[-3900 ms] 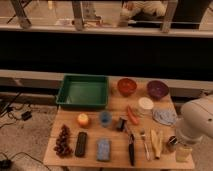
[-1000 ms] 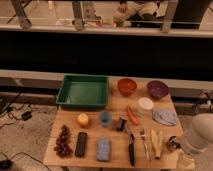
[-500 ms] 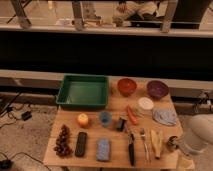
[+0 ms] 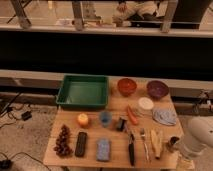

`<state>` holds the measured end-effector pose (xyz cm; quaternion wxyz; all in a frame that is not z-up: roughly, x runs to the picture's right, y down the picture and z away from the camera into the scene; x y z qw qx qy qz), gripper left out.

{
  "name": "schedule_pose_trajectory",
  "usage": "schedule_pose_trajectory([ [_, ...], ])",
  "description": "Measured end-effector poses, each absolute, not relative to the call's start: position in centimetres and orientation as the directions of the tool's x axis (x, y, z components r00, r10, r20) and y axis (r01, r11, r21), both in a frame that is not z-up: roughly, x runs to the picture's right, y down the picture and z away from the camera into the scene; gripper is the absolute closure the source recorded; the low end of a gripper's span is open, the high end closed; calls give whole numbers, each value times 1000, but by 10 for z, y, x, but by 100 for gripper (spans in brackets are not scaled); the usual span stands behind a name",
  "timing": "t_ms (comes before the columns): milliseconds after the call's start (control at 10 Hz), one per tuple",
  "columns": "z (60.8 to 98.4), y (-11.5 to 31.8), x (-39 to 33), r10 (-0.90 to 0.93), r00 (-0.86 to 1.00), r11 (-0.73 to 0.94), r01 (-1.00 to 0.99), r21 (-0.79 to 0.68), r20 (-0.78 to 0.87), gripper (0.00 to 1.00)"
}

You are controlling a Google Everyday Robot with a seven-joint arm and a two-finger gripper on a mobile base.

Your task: Stack cups on top of each other

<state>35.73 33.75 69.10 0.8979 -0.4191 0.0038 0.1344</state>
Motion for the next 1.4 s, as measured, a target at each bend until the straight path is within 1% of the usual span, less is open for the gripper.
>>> schedule_pose_trajectory([
  [400,694,337,353,227,967,611,-233,-757,-114,90],
  [500,694,336,353,230,967,609,-233,-758,-113,96],
  [800,681,328,353,266,961,596,-231,-769,-83,97],
  [1200,620,295,356,296,955,599,-183,-779,3,97],
  [1400,593,298,358,293,955,606,-152,-781,41,97],
])
